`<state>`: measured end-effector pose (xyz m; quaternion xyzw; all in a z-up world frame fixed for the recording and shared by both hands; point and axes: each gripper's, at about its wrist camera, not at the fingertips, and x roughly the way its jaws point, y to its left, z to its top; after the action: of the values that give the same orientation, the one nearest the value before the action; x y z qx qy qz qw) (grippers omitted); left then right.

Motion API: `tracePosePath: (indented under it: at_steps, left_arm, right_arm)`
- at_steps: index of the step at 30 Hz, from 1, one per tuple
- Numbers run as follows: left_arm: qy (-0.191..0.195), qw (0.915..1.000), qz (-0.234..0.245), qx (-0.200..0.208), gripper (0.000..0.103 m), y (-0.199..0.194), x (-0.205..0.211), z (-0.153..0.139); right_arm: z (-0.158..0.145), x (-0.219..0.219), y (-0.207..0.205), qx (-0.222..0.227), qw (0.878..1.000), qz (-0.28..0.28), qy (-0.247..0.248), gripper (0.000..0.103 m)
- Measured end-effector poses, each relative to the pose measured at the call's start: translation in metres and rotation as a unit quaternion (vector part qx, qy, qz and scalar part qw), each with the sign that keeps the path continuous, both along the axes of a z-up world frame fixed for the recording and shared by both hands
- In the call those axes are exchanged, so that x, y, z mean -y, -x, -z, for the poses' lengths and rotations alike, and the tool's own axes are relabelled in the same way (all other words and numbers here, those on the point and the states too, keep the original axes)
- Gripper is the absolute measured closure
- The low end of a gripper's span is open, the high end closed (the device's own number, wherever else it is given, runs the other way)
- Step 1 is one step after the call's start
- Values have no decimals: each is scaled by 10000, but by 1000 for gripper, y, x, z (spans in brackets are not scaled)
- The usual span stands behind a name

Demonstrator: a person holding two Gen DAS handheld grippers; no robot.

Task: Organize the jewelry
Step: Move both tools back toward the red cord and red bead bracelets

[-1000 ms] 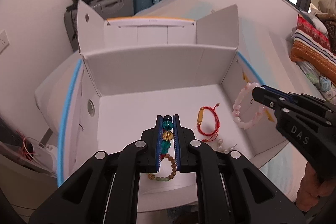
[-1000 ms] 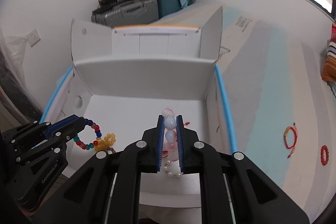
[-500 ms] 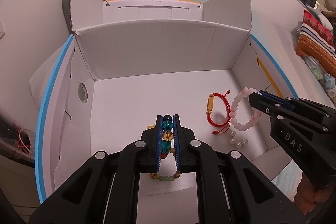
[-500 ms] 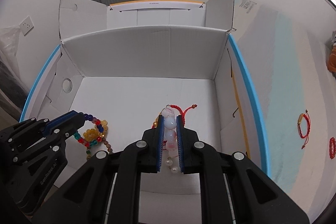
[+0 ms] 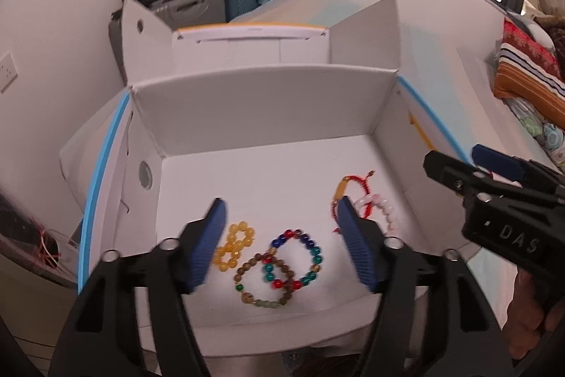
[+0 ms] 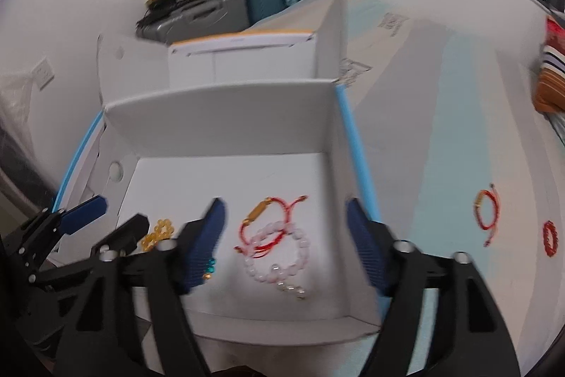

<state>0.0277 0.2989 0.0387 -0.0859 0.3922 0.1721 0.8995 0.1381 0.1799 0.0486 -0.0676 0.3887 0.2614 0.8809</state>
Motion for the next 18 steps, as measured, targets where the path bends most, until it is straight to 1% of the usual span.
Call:
tracePosePath:
  at_steps: [1, 3, 5, 9, 11, 13, 15, 18]
  left_arm:
    - [-20, 10000, 23, 28, 27, -1, 4, -2]
    - [-68, 9998, 119, 107, 21, -5, 17, -8]
    - [-110, 9996, 213, 157, 18, -7, 30, -13]
    - [-184, 9988, 387, 248, 6, -17, 59, -21]
    - [-191, 9978, 567, 299, 6, -24, 79, -25]
    - [-259, 9965, 755, 253, 6, -33, 101, -25]
    - [-310, 9953, 894, 218, 6, -42, 122, -23]
    - [-299, 9937, 1061, 193, 6, -56, 148, -21]
  right_arm:
    - [-2, 6, -1, 19, 10000, 56, -3, 26]
    - [-8, 23, -3, 96, 9998, 197, 30, 21]
    - [-13, 37, -4, 181, 9994, 287, 65, 18]
    - [-23, 73, -7, 313, 9982, 504, 60, 13]
    - [-26, 96, -9, 322, 9977, 598, 27, 12]
    - [-29, 116, -11, 354, 9969, 703, 13, 11]
    - [-30, 139, -13, 418, 9956, 832, 24, 8]
    - [-30, 170, -17, 443, 9942, 979, 39, 8]
